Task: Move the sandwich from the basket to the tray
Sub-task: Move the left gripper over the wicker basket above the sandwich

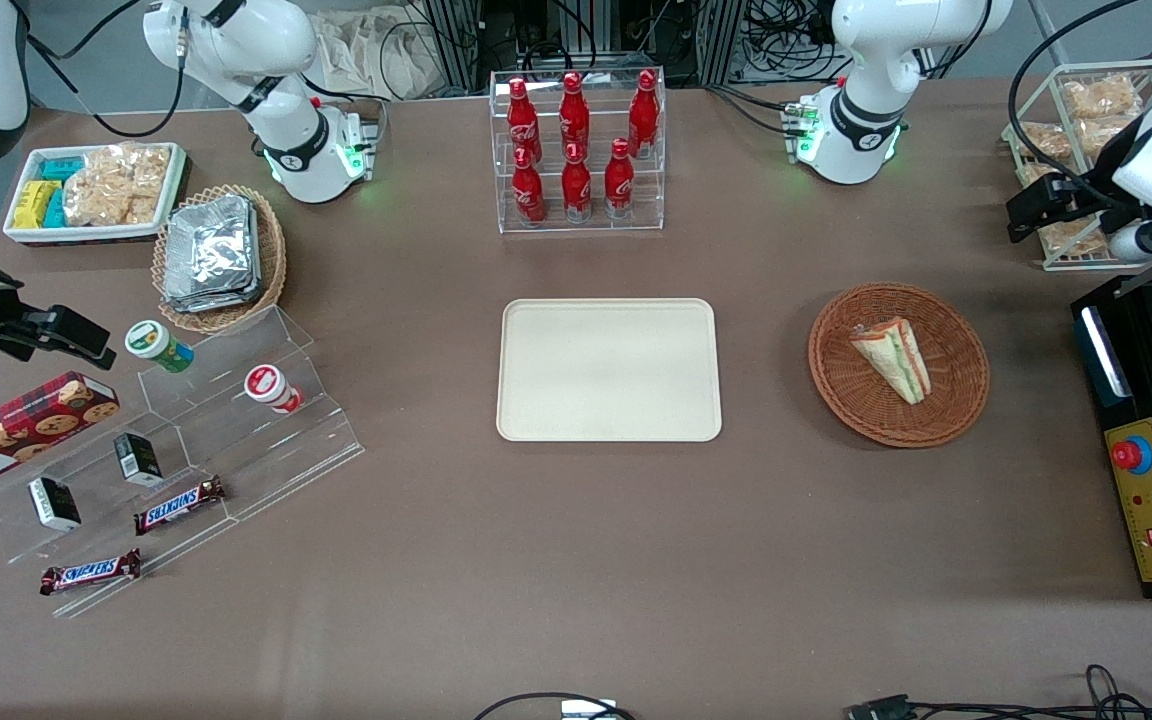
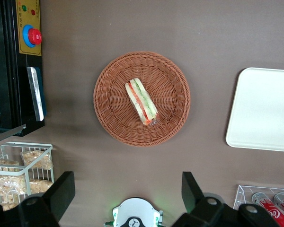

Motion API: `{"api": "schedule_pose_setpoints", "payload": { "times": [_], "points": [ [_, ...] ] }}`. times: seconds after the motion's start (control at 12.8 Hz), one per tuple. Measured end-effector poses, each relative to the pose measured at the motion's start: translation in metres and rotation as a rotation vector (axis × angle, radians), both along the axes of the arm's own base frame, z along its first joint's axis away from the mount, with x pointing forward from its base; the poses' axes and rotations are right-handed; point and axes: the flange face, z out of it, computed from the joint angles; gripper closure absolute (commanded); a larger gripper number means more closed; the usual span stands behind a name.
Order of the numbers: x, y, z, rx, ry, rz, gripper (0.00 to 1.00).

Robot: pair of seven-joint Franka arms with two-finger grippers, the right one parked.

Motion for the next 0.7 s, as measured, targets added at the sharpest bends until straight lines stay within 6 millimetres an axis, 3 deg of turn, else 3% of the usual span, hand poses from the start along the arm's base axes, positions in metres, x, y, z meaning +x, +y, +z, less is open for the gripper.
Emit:
{"api": "schedule_pose_setpoints", "payload": {
  "times": [0.39, 0.7],
  "points": [
    [0.0, 0.002, -0.001, -0.001, 0.003, 0.003, 0.0],
    [0.001, 0.017, -0.013, -0.003, 0.046, 0.033, 0.0]
  ]
}}
